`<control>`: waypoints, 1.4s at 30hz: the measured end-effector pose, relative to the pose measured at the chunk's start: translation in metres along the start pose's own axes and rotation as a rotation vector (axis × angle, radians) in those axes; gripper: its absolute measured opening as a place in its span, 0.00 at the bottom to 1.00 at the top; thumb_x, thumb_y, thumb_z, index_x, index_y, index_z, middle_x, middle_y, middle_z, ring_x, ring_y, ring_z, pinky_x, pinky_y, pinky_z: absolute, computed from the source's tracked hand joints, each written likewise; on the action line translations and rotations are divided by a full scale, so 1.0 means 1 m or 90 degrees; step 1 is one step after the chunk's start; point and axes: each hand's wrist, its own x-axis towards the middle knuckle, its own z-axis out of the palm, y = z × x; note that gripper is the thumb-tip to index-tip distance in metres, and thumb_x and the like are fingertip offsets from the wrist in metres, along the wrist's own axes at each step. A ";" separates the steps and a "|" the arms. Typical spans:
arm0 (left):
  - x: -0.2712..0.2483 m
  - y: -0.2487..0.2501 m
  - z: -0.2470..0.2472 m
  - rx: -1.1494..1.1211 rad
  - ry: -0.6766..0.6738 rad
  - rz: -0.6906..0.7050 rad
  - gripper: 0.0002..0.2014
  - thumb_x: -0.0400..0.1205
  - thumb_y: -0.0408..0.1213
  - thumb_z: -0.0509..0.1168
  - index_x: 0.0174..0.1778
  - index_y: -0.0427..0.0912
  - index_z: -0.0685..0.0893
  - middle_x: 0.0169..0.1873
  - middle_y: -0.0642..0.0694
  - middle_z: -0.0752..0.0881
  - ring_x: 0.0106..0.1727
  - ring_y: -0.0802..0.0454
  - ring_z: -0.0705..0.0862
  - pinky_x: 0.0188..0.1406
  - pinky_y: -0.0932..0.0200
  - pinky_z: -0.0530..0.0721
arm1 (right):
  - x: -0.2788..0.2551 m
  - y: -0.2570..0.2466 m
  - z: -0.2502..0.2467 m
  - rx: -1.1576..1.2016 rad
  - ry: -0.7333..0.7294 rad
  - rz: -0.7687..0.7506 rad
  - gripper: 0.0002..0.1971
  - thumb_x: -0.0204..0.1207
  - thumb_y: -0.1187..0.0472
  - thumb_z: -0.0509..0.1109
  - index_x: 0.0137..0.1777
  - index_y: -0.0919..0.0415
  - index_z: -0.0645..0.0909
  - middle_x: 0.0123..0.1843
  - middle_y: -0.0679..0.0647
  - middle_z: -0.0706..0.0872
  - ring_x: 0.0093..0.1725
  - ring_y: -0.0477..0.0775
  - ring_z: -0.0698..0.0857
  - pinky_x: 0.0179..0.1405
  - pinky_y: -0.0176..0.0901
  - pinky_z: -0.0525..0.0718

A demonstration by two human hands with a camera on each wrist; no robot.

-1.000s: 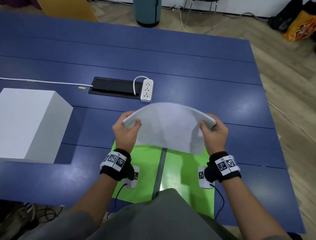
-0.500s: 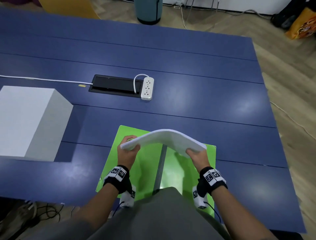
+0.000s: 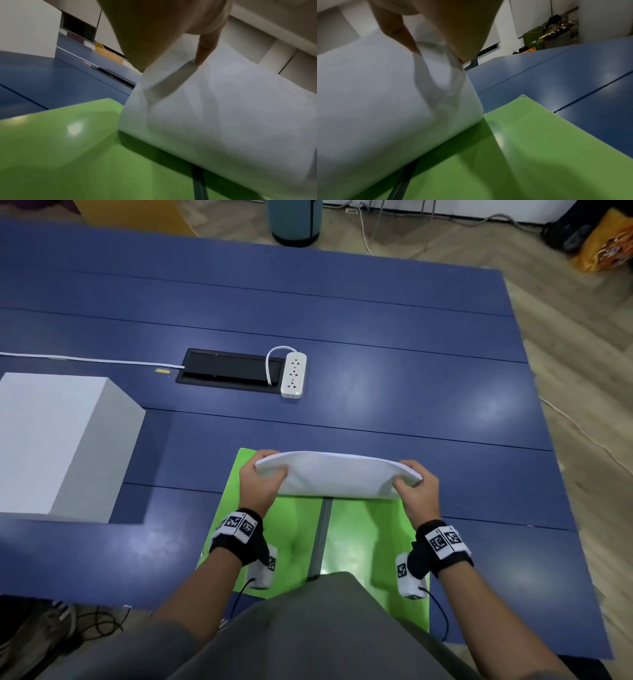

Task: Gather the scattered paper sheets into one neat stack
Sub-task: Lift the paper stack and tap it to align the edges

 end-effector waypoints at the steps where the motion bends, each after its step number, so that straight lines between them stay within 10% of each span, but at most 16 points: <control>1: 0.002 0.005 0.003 -0.004 0.018 0.011 0.10 0.71 0.28 0.74 0.42 0.47 0.83 0.35 0.53 0.86 0.35 0.61 0.83 0.40 0.54 0.81 | 0.001 -0.005 0.001 0.004 0.015 -0.007 0.16 0.70 0.75 0.67 0.40 0.50 0.83 0.34 0.44 0.84 0.34 0.41 0.81 0.37 0.39 0.78; 7: 0.014 0.081 0.018 -0.048 0.127 0.204 0.11 0.76 0.32 0.72 0.44 0.56 0.86 0.35 0.62 0.87 0.37 0.56 0.84 0.42 0.54 0.84 | 0.016 -0.076 0.000 0.070 0.127 -0.168 0.14 0.76 0.76 0.66 0.50 0.56 0.84 0.40 0.34 0.86 0.41 0.37 0.83 0.47 0.32 0.80; 14: 0.000 0.120 0.038 -0.083 0.227 0.321 0.08 0.80 0.27 0.68 0.49 0.45 0.82 0.40 0.61 0.84 0.41 0.65 0.82 0.46 0.67 0.80 | 0.002 -0.112 0.017 0.099 0.196 -0.289 0.19 0.75 0.74 0.66 0.53 0.45 0.76 0.46 0.32 0.82 0.44 0.39 0.81 0.46 0.35 0.79; 18: -0.015 0.046 0.034 -0.029 0.190 0.144 0.10 0.78 0.25 0.69 0.50 0.41 0.79 0.39 0.58 0.82 0.39 0.68 0.81 0.41 0.72 0.77 | -0.019 -0.041 0.023 0.036 0.084 -0.124 0.17 0.70 0.68 0.68 0.54 0.47 0.77 0.48 0.35 0.83 0.47 0.40 0.83 0.48 0.35 0.81; 24: -0.016 -0.035 0.019 0.033 0.114 -0.124 0.13 0.75 0.27 0.72 0.55 0.32 0.82 0.45 0.39 0.86 0.45 0.38 0.87 0.42 0.53 0.84 | -0.035 0.018 0.034 0.068 0.036 0.177 0.09 0.75 0.72 0.69 0.54 0.62 0.80 0.45 0.50 0.87 0.49 0.58 0.86 0.38 0.28 0.84; 28: -0.007 -0.010 0.018 0.004 0.131 -0.073 0.11 0.76 0.27 0.72 0.54 0.33 0.84 0.47 0.41 0.87 0.47 0.47 0.86 0.46 0.57 0.85 | -0.026 -0.005 0.028 0.090 0.026 0.123 0.09 0.76 0.74 0.68 0.49 0.60 0.82 0.43 0.48 0.87 0.38 0.37 0.88 0.42 0.37 0.83; 32: -0.008 -0.004 -0.012 -0.026 -0.004 -0.063 0.14 0.69 0.30 0.75 0.47 0.47 0.83 0.44 0.48 0.89 0.42 0.57 0.88 0.43 0.60 0.87 | -0.025 -0.006 0.004 0.099 -0.003 0.016 0.13 0.66 0.63 0.69 0.51 0.64 0.82 0.43 0.54 0.86 0.40 0.42 0.86 0.43 0.33 0.83; 35: -0.019 -0.022 -0.012 0.010 -0.088 -0.127 0.24 0.62 0.34 0.76 0.54 0.41 0.81 0.46 0.44 0.88 0.42 0.61 0.88 0.47 0.55 0.88 | -0.035 0.021 0.006 0.029 -0.049 0.111 0.22 0.59 0.58 0.70 0.54 0.65 0.81 0.43 0.55 0.87 0.38 0.41 0.86 0.41 0.39 0.82; 42: -0.017 -0.038 0.005 0.018 0.024 -0.149 0.14 0.71 0.24 0.76 0.50 0.36 0.84 0.44 0.40 0.88 0.36 0.63 0.87 0.40 0.61 0.87 | -0.031 0.025 0.013 0.027 0.001 0.129 0.06 0.73 0.73 0.68 0.46 0.64 0.81 0.40 0.50 0.87 0.35 0.40 0.85 0.34 0.29 0.82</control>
